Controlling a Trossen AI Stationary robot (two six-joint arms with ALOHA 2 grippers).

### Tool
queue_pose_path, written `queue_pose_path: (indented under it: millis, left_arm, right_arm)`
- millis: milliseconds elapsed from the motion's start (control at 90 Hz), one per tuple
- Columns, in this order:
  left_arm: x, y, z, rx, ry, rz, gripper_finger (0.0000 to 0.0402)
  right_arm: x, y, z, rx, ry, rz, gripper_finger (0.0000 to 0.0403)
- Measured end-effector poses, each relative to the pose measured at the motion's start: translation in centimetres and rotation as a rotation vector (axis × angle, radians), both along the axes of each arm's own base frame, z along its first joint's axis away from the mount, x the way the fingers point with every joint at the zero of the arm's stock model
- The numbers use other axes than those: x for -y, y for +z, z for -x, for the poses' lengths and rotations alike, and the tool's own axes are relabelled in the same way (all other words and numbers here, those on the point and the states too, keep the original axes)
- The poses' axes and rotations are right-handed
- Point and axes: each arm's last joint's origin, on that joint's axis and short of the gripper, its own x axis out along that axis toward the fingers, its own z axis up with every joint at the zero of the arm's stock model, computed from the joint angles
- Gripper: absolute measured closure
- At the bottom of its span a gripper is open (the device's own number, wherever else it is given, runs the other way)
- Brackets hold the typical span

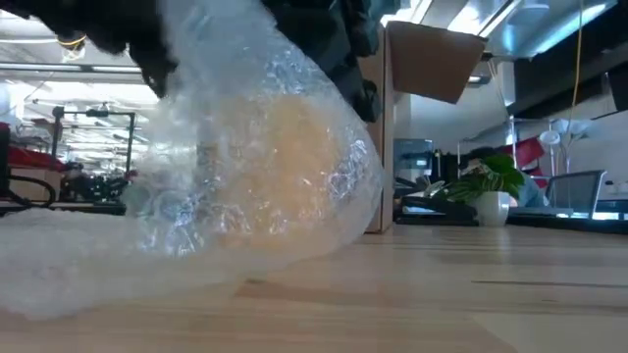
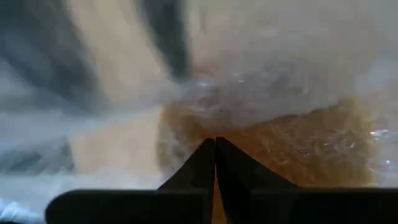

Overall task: Wrap mug
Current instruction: Wrap the yellow mug with the bubble wrap

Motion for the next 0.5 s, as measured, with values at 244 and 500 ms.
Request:
queue_pose_path:
  millis: [244,500]
  left_arm:
    - [-0.2,-1.9,-0.8,-0.060,0.009,0.027,0.0304]
    - [-0.2,-2.0,-0.8,-0.069,0.005,0.018,0.0304]
  right_arm:
    - [-0.2,0.6,-0.1,-0.003,0.019,-0.048,0.0403]
    - [-0.1,5.0,0.1,-0.063,-0.002,-0.021,0.0403]
